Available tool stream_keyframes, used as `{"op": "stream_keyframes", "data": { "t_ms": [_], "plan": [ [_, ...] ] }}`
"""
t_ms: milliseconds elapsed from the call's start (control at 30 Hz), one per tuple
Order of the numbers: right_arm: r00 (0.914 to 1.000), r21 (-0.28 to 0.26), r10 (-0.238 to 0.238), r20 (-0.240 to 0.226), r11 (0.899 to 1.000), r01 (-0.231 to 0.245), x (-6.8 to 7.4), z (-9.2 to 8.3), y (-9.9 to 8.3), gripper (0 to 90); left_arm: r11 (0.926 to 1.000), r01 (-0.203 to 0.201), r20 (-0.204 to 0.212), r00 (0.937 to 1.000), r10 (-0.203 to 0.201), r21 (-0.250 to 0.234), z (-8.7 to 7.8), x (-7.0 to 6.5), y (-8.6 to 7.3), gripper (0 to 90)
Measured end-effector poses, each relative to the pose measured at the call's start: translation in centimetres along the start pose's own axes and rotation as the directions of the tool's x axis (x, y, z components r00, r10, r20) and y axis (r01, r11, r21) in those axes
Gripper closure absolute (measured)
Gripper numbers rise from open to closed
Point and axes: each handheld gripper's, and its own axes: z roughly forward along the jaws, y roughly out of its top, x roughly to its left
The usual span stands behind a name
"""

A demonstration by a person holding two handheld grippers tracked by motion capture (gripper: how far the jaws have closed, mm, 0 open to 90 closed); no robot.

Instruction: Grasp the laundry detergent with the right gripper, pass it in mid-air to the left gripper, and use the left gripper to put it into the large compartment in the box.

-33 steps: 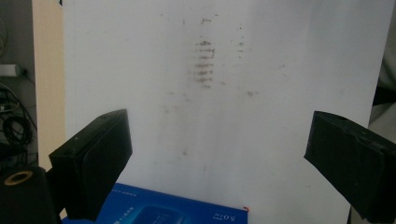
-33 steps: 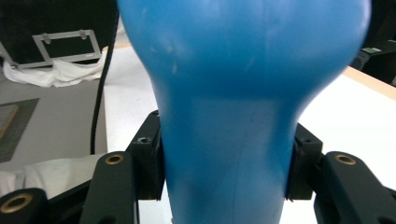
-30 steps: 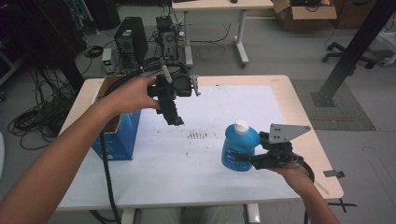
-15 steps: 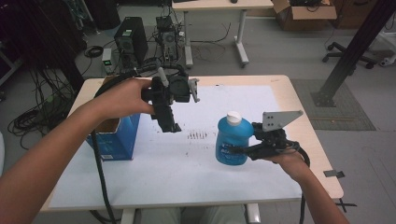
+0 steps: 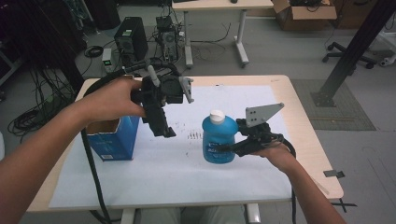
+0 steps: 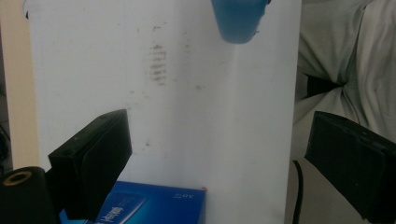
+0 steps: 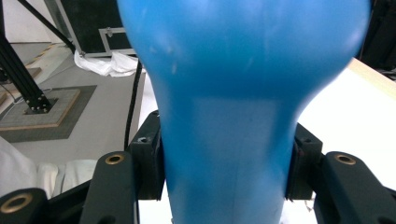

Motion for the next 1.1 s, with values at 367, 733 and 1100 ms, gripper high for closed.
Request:
{"op": "stream_keyframes", "data": {
  "t_ms": [367, 733, 1100],
  "plan": [
    [0.9981, 0.004, -0.02, -0.059, 1.0, 0.02, -0.7, 2.6, 1.2, 44.5, 0.9999, 0.01, -0.001, 1.0, -0.01, 0.004, -1.0, -0.5, -0.1, 6.9],
    [0.9917, 0.033, -0.042, -0.122, 0.998, 0.046, -1.3, 5.4, 2.4, 44.6, 0.9999, 0.016, 0.011, 0.9998, -0.016, -0.001, -1.3, -0.6, -0.1, 6.8],
    [0.9876, 0.047, -0.048, -0.15, 0.997, 0.055, -1.6, 7.0, 3.2, 44.6, 0.9999, 0.011, 0.005, 0.9999, -0.011, -0.003, -1.6, -0.6, 0.3, 6.7]
  ]
}}
